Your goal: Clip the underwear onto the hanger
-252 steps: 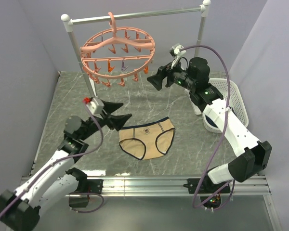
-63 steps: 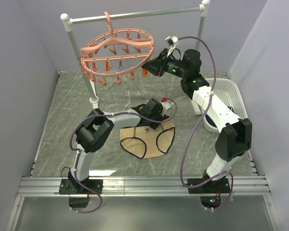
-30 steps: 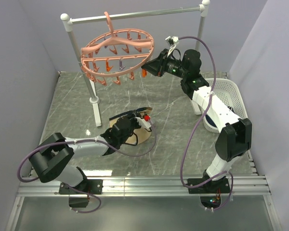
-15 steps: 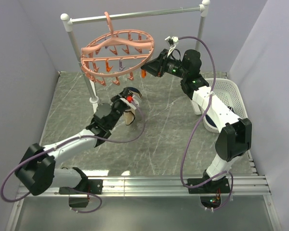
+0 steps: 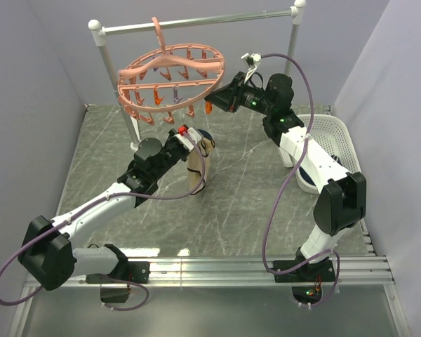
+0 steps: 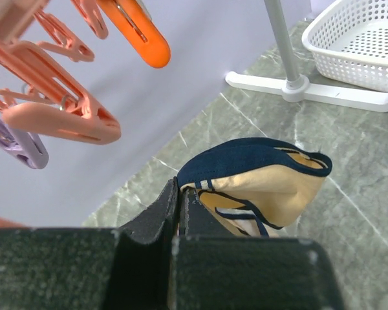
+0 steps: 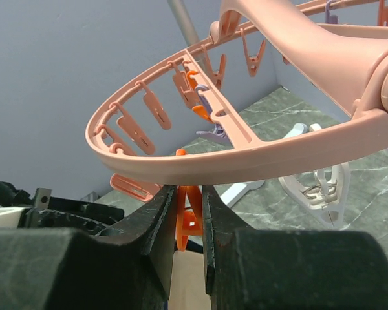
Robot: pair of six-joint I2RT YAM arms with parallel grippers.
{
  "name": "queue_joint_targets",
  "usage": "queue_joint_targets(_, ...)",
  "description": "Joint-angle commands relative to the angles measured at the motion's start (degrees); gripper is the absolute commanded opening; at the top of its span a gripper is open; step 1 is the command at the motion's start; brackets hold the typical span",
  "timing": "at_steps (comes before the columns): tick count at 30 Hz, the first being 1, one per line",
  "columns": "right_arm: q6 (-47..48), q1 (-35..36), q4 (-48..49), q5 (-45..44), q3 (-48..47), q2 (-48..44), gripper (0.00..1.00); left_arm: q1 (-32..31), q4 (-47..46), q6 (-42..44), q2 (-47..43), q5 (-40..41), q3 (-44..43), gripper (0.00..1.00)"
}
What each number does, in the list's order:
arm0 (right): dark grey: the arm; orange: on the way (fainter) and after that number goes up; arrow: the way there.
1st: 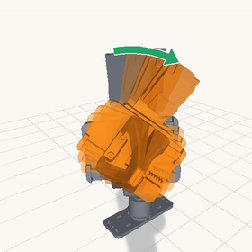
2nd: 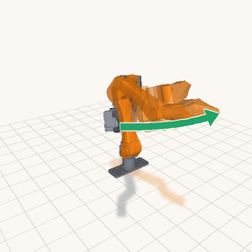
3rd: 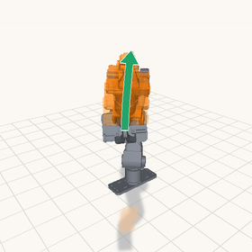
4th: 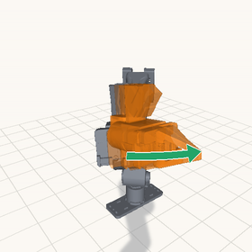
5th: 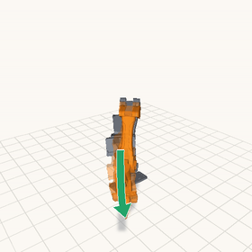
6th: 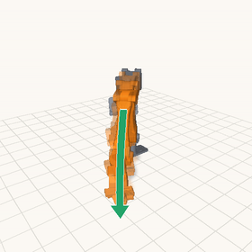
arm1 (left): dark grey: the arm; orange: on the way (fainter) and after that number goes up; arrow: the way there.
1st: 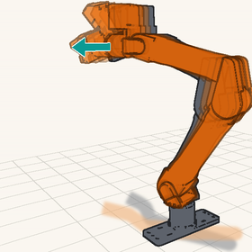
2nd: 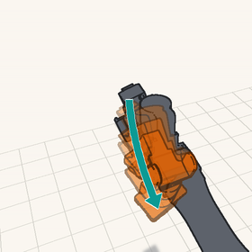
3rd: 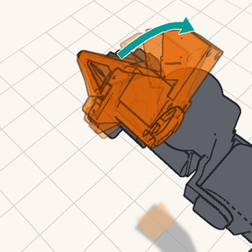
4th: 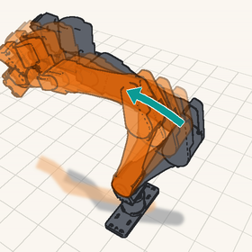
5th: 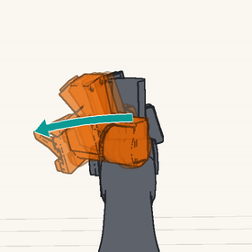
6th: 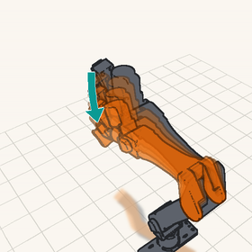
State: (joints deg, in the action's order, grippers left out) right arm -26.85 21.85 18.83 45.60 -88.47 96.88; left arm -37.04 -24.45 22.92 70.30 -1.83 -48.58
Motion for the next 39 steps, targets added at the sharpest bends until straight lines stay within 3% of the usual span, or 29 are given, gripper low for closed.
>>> queue_joint_targets(1, -1.71, -0.05, 4.2, 0.19, -0.3, -2.22, 0.0, 0.39, 2.04, -4.02, 1.15, -1.34, -4.76, 0.0)
queue_joint_targets(7, -1.98, 0.21, 2.53, -1.22, -1.0, -1.87, 0.0, 0.39, -4.72, -3.67, 1.86, 3.58, -3.55, 0.0)
queue_joint_targets(16, -7.07, 0.3, 2.26, -2.54, -1.8, -0.38, 0.0, 0.39, -19.66, -2.7, 1.59, 4.03, 1.2, 0.0)
queue_joint_targets(28, -18.31, 0.13, 3.76, -3.06, -3.03, 1.73, 0.0, 0.3, -18.62, -4.29, 2.73, 4.99, -1.96, 0.0)
queue_joint_targets(39, -22.89, 0.13, 3.32, -3.77, -3.47, 2.52, 0.0, -0.23, -20.02, -4.72, 3.44, 6.04, -3.1, 0.0)
